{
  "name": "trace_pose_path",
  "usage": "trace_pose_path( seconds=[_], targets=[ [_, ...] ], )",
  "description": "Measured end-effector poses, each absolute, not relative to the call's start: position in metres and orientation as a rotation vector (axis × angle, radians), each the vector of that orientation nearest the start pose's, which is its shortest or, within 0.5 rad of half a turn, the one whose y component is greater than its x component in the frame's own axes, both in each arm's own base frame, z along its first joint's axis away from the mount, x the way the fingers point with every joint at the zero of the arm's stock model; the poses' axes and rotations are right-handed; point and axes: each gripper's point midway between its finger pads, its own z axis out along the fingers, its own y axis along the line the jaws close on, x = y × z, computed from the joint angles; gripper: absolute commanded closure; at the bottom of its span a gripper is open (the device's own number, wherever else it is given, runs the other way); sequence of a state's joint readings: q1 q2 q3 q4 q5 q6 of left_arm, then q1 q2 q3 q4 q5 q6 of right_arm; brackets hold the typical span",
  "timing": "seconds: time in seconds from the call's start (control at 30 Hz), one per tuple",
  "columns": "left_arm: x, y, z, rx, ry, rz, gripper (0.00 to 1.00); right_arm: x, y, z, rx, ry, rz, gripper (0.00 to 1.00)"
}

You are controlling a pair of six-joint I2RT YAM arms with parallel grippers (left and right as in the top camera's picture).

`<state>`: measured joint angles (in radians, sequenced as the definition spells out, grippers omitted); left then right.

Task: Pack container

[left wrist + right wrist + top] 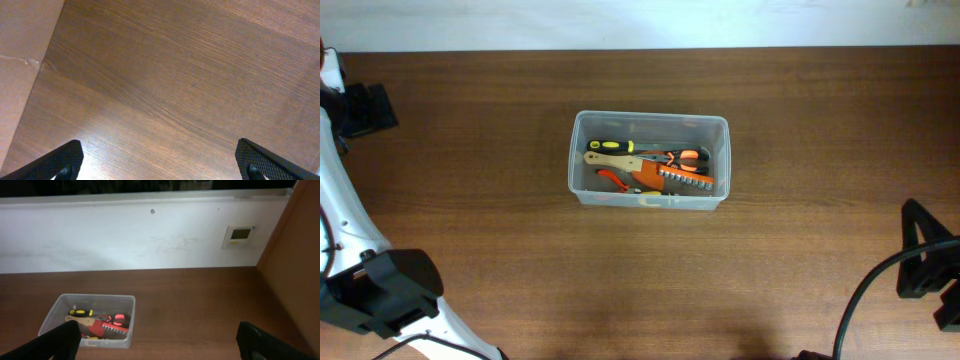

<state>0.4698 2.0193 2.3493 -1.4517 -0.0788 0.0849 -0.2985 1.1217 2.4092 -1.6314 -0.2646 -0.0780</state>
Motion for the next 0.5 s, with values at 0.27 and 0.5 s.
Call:
trace_pose_path(
  seconds=[0.27, 0.5],
  targets=[
    [0.398, 0.217, 0.267, -0.544, 2.663, 0.273, 0.01, 0.166, -0.005, 0.548, 0.010, 1.783, -0.038, 0.01],
    [0.398, 0.217, 0.267, -0.544, 2.663, 0.273, 0.01, 0.180, -0.009, 0.526, -0.012, 1.685, -0.060, 0.01]
  ],
)
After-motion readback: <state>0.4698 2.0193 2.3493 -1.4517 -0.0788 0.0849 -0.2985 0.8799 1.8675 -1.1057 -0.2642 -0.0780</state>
